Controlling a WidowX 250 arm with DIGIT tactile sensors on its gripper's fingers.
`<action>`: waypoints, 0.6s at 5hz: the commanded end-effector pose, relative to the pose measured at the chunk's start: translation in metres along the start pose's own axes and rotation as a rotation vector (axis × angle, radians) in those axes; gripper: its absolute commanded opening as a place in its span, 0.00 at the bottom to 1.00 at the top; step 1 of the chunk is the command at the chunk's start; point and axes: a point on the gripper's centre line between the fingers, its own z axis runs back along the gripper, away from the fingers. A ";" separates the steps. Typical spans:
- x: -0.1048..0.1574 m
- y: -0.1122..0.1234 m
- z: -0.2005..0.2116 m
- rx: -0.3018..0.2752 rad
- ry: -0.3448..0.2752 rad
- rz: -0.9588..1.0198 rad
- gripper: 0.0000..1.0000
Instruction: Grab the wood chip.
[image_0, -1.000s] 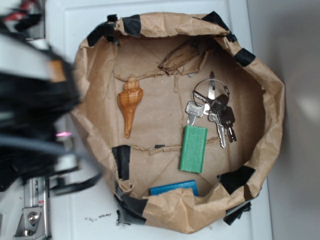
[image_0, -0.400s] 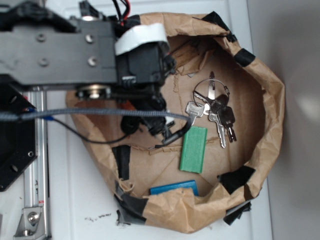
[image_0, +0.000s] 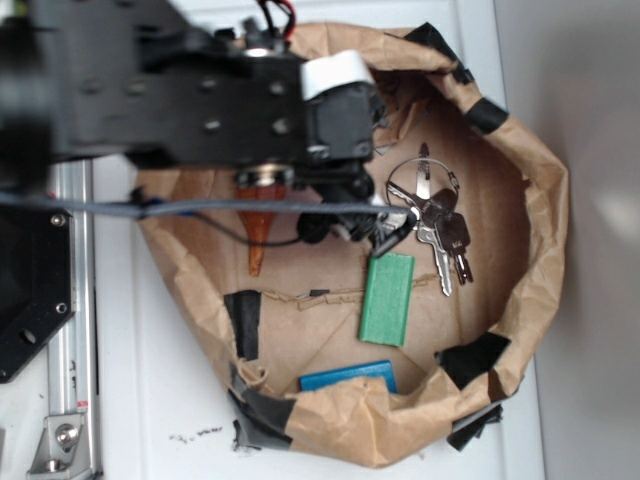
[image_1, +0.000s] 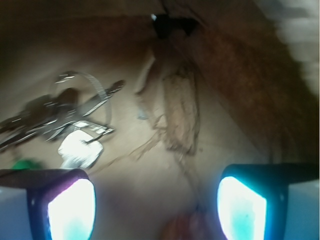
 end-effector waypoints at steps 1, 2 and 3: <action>0.036 -0.004 -0.018 -0.029 -0.035 0.024 1.00; 0.045 0.004 -0.020 -0.036 -0.047 0.017 1.00; 0.045 0.006 -0.022 -0.019 -0.053 0.001 1.00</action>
